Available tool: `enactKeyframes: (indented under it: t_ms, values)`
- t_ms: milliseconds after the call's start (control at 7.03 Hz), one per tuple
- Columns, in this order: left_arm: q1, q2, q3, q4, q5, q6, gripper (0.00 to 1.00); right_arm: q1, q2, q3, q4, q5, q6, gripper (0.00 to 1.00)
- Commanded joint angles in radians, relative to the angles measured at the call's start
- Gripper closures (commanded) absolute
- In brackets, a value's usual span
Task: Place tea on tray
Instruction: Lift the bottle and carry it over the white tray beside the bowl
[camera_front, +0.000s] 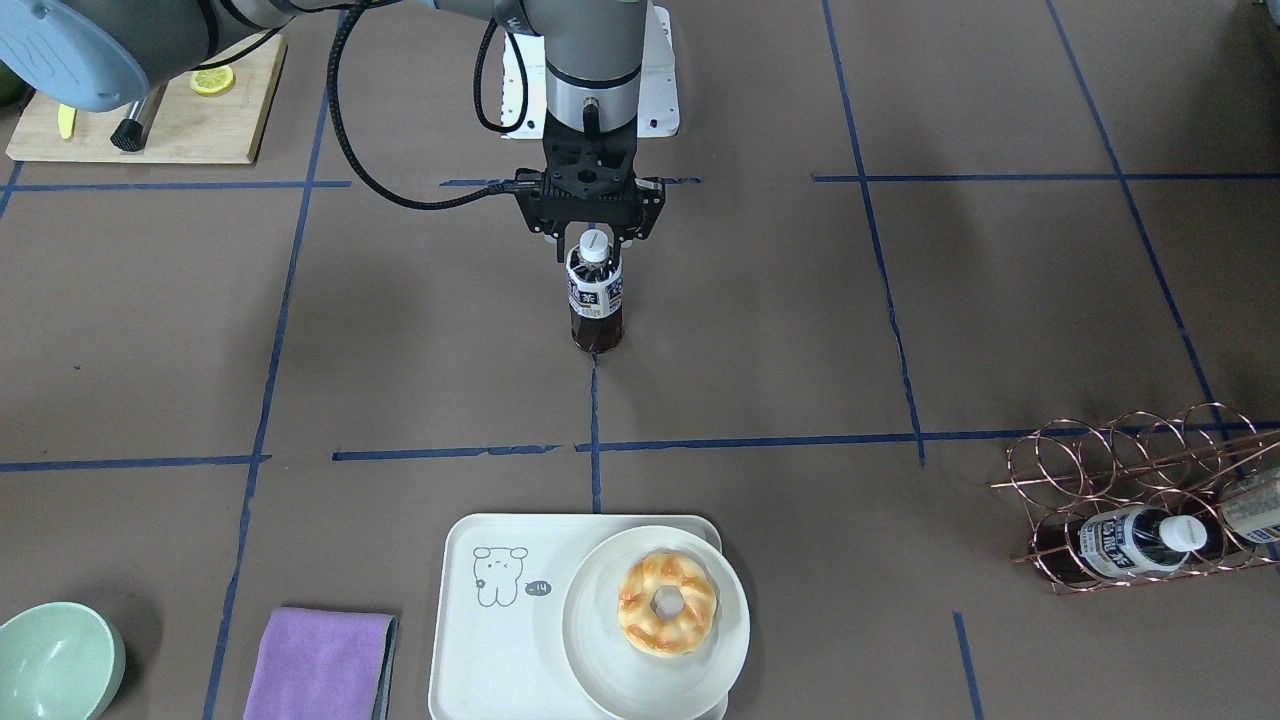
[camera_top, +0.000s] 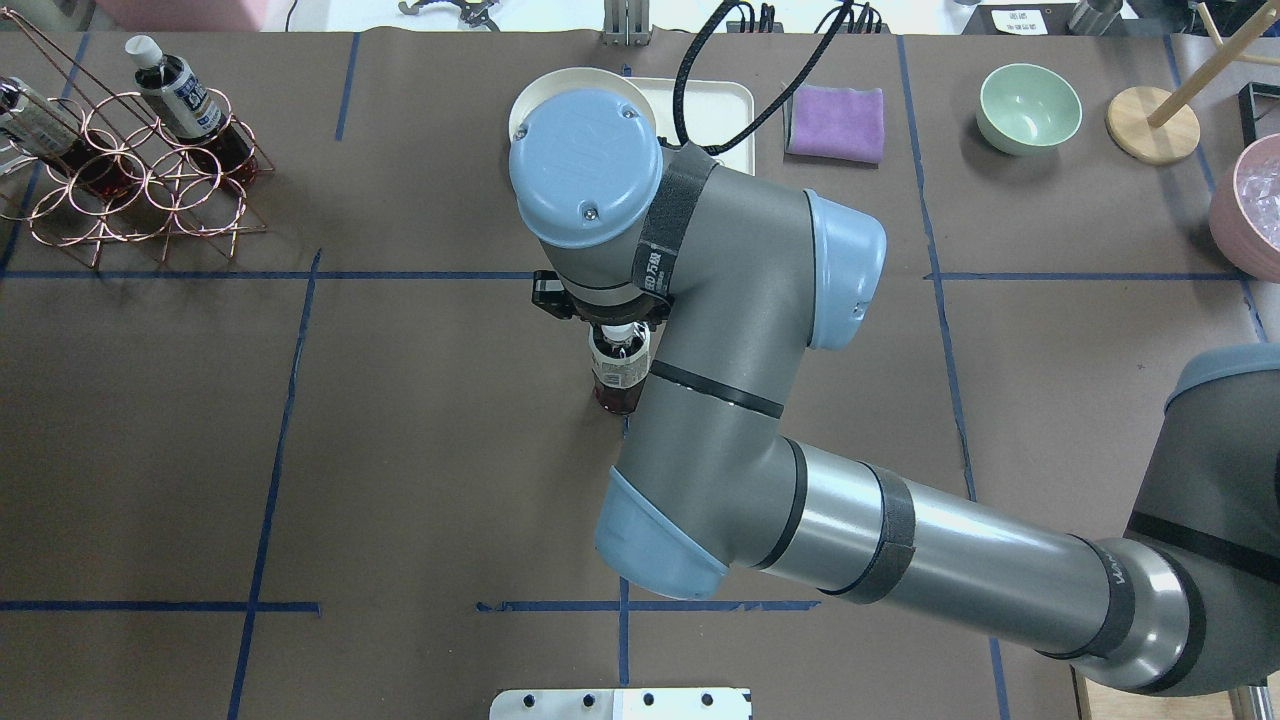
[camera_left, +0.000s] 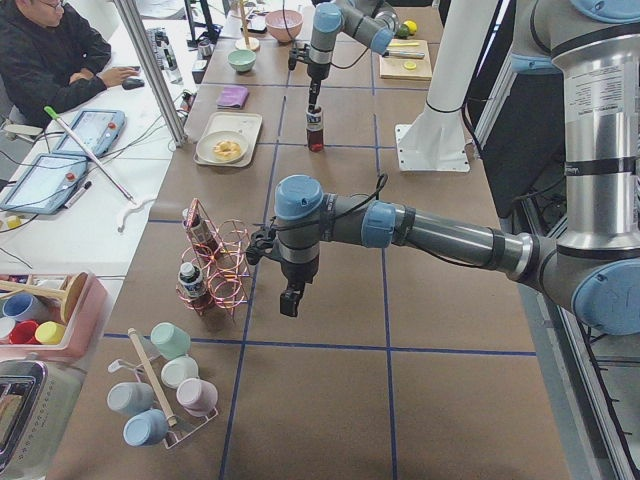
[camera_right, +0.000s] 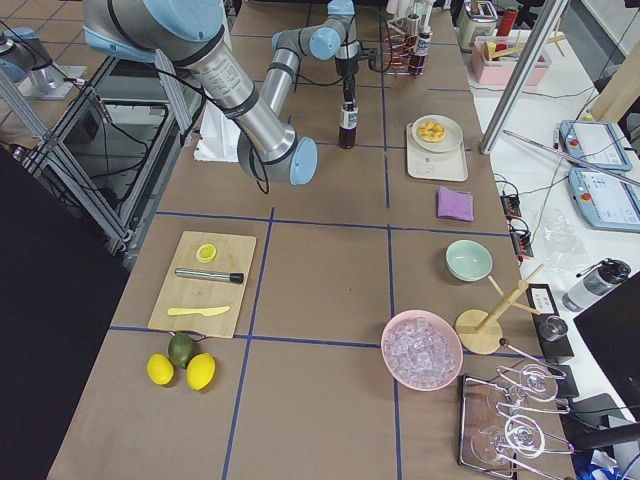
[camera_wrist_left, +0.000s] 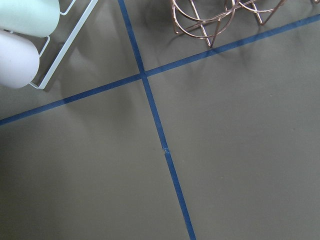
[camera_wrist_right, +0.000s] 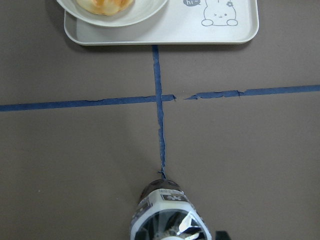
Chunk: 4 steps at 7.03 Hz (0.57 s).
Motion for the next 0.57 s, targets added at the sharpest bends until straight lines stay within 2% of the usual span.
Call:
enactKeyframes:
  t_ms: [0,427]
  values:
    - [0.000,-0.003,0.000,0.000,0.000,-0.001,0.00,0.001,0.003,0.016,-0.005,-0.001,0.015,0.99]
    - [0.000,-0.003,0.000,0.000,0.000,-0.005,0.00,0.074,0.002,0.103,-0.047,0.053,0.000,1.00]
